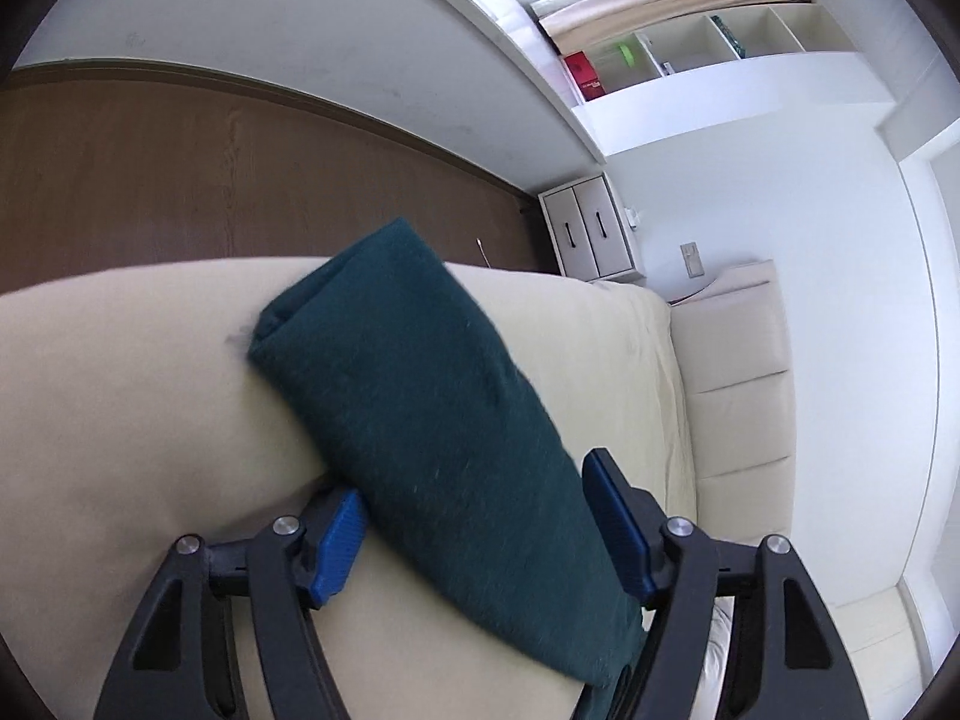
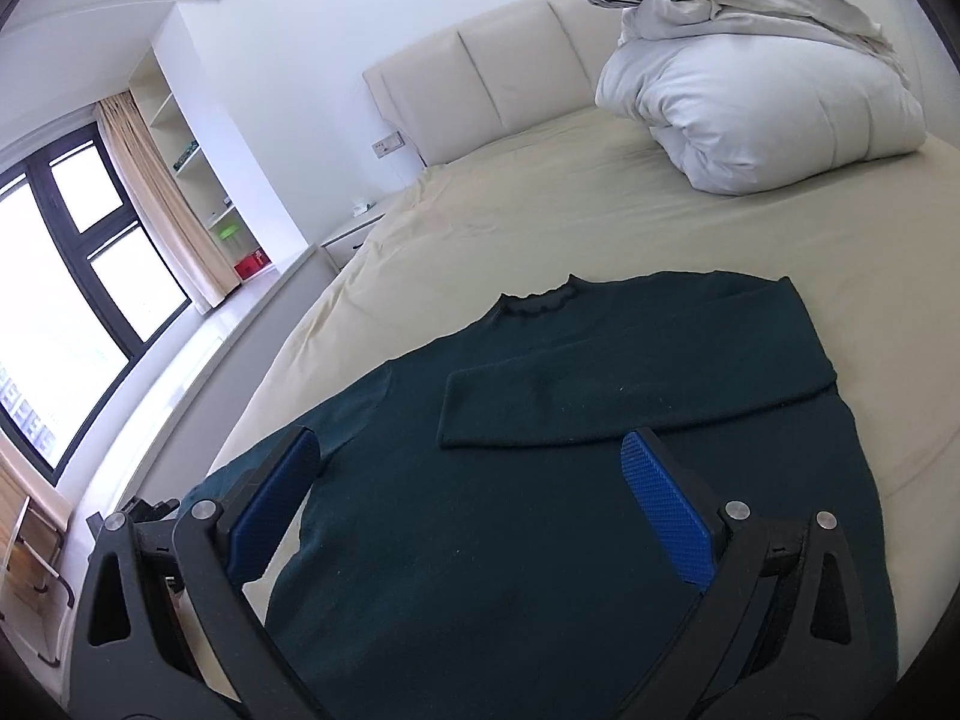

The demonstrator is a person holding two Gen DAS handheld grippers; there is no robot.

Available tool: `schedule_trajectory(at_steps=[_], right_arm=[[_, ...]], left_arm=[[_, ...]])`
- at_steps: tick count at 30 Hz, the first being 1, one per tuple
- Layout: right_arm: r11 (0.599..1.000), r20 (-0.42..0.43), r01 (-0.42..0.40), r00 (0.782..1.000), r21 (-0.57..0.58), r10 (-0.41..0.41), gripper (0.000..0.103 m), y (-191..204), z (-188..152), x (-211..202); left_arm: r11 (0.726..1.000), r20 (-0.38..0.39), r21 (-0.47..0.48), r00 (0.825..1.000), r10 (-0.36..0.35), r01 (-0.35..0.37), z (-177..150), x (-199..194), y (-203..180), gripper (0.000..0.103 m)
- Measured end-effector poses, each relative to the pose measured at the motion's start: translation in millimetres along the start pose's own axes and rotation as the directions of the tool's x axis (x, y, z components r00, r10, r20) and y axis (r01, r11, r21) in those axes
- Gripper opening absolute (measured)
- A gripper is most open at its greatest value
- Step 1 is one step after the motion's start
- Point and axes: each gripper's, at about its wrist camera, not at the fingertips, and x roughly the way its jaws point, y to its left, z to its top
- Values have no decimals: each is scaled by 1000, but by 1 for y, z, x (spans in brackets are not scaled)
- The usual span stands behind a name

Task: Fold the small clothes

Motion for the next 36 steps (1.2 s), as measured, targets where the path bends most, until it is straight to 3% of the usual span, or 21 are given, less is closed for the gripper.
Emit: schedule_trajectory(at_steps=[1, 3, 5, 8, 11, 13, 15, 16, 19, 23, 25, 26, 27, 30, 32, 36], right_arm=[[1000, 2, -8, 1000, 12, 8, 102, -2, -1, -4], [999, 7, -13, 1000, 35, 13, 102, -14, -1, -12], [998, 10, -13, 1000, 61, 13, 102, -27, -2, -19], [997, 8, -4, 1000, 80, 3, 100, -45, -5, -26], [995, -4, 9, 1000, 103, -8, 96, -58, -12, -25], [993, -7, 13, 1000, 121, -12, 96, -66, -14, -23], [991, 4, 12, 1000, 130, -12, 96, -73, -15, -24], [991, 8, 14, 1000, 135, -15, 96, -76, -16, -24], [987, 24, 18, 999, 163, -22, 96, -89, -17, -30], [979, 20, 39, 999, 201, -44, 95, -114, -21, -35], [973, 12, 57, 998, 223, -61, 96, -125, -25, -35], [969, 9, 68, 997, 237, -72, 96, -133, -27, -34], [967, 6, 73, 997, 245, -77, 96, -137, -29, -34], [959, -13, 76, 997, 272, -76, 96, -149, -34, -28], [957, -32, 74, 997, 282, -68, 96, -153, -37, -19], [959, -95, 54, 995, 277, -29, 96, -150, -40, 6]], left_arm=[[1000, -11, 13, 1000, 5, -5, 5, 10, -5, 63], [1000, -67, 1, 998, 17, -17, 10, 27, -8, 23], [1000, -97, 12, 995, 12, -11, 8, 33, -18, 9], [988, -104, 154, 995, -6, 22, -11, 24, -60, 9], [932, -138, 357, 990, -22, 70, -54, 17, -120, 9], [843, -158, 528, 987, -23, 104, -103, 11, -165, 9], [716, -171, 687, 985, -5, 123, -155, 11, -205, 9], [636, -176, 760, 984, 1, 135, -189, 11, -222, 9], [463, -219, 869, 975, 38, 177, -279, 20, -242, 10], [352, -303, 905, 942, 142, 238, -366, 47, -226, 13], [321, -333, 912, 917, 219, 254, -390, 63, -213, 20], [305, -336, 917, 909, 245, 257, -400, 66, -209, 33], [283, -332, 924, 907, 260, 257, -405, 64, -200, 47], [207, -306, 944, 919, 248, 258, -416, 44, -188, 74], [170, -309, 947, 921, 236, 274, -413, 27, -182, 76], [122, -331, 942, 925, 188, 313, -408, 4, -172, 83]])
